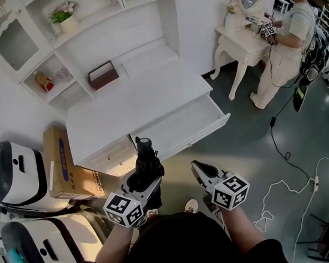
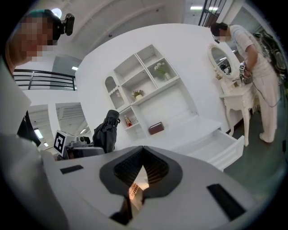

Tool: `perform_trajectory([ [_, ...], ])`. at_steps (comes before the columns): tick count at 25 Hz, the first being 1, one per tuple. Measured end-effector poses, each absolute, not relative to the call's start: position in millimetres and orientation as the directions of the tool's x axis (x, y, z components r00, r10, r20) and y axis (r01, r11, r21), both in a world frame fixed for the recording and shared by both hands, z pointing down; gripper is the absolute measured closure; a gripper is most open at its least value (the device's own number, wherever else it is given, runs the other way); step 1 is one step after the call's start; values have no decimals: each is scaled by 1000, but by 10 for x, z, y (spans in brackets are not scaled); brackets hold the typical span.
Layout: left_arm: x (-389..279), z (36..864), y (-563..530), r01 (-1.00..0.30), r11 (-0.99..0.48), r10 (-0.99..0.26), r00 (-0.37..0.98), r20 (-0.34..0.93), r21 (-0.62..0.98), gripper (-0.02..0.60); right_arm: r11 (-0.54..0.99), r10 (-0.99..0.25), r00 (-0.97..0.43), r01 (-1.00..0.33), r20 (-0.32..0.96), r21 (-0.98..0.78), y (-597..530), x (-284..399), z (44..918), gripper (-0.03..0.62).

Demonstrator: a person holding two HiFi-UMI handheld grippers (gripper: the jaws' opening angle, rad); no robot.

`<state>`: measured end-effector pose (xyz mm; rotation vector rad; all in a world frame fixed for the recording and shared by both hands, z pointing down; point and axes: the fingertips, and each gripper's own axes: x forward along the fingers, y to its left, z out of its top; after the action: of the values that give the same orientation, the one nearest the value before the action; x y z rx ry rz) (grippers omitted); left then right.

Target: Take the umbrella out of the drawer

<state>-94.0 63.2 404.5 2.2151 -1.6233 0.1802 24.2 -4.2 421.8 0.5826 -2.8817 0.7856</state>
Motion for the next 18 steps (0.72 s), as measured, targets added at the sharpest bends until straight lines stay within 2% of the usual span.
perform_trajectory([
  [18, -1953, 4059, 1277, -877, -400, -828, 471, 306, 268, 321, 737, -450, -860, -509, 240, -444, 782, -782, 4243, 591],
])
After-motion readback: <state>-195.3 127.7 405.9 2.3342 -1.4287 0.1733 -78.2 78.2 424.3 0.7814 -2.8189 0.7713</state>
